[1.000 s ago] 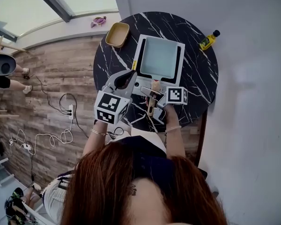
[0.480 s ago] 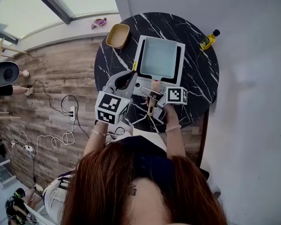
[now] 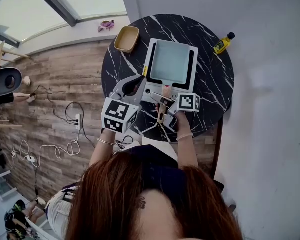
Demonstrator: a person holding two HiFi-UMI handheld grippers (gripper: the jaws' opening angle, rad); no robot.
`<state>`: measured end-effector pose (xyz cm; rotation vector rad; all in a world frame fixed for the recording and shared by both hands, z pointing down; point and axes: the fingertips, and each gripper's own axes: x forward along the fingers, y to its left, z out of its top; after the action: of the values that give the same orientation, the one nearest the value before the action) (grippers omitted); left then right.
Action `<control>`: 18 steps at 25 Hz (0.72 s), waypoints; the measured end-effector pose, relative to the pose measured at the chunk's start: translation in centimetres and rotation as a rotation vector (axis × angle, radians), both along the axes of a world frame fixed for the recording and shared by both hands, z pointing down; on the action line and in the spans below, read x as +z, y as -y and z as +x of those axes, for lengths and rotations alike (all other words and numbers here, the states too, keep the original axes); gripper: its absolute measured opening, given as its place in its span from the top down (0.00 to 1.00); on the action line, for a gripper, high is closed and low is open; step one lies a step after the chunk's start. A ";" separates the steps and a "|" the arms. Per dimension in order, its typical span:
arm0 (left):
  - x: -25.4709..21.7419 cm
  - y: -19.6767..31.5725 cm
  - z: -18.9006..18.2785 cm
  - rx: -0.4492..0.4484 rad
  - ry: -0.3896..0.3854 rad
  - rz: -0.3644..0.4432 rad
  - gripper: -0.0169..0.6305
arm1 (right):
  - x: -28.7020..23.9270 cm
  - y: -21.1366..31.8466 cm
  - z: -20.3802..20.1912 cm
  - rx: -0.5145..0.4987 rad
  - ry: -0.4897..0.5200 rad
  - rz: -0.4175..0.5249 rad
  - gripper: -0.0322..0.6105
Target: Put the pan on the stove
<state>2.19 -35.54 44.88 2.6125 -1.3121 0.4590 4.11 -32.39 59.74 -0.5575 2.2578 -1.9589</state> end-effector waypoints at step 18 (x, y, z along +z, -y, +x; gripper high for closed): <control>-0.6 -1.0 -0.4 0.012 -0.005 0.013 0.96 | 0.3 -0.1 1.2 0.085 -0.001 -0.016 0.71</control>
<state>1.77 -34.55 44.31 2.6320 -1.3028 0.4463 5.29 -32.28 60.03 -0.6456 2.1824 -1.9389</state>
